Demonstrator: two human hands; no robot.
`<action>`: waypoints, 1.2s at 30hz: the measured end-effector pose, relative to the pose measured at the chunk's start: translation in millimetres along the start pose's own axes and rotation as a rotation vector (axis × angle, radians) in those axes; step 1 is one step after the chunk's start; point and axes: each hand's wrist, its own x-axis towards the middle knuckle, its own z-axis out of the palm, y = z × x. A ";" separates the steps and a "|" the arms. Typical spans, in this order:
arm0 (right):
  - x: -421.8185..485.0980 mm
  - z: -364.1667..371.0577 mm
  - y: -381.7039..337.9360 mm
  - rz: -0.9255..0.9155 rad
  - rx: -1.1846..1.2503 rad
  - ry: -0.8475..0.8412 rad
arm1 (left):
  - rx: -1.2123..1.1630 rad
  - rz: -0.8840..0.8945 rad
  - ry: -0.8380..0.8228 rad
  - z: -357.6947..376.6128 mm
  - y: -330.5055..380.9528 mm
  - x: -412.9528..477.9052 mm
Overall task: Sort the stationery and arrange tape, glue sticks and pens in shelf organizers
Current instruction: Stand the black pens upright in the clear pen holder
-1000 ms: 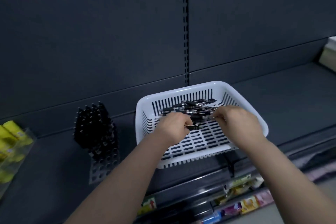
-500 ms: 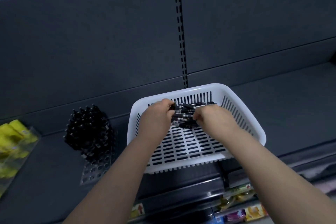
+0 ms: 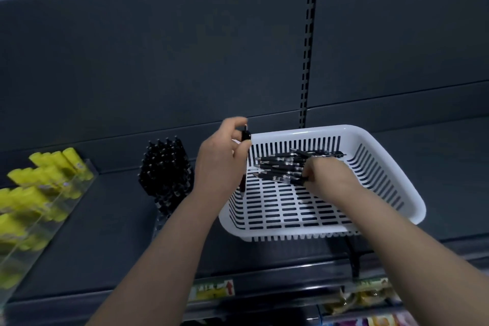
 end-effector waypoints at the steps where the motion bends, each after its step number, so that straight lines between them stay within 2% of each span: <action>1: -1.4 -2.1 -3.1 0.001 0.009 -0.005 | -0.014 -0.002 0.021 -7.0 -1.7 1.0; 5: -6.7 -2.5 -25.0 0.029 -0.005 -0.110 | -0.047 0.014 0.049 -34.8 -12.4 2.8; 7: -9.3 -4.7 -39.8 0.036 0.037 -0.109 | -0.068 0.016 0.039 -45.3 -18.0 1.3; 12: -11.6 -34.8 -80.3 -0.064 0.367 0.281 | -0.231 -0.003 0.077 -68.3 -34.9 -1.5; 14: -11.4 -40.9 -95.3 -0.100 0.481 0.314 | -0.251 0.007 0.098 -78.4 -41.6 -0.3; 23: -19.1 -6.9 -107.1 0.012 0.348 0.200 | -0.281 -0.003 0.041 -87.0 -58.1 -12.0; 27: -27.3 -6.9 -96.8 0.052 0.355 0.209 | -0.305 0.027 0.010 -76.0 -50.7 -11.2; 36: -36.2 -4.0 -65.3 0.060 0.291 0.121 | -0.291 -0.030 -0.052 -43.4 -28.0 -6.7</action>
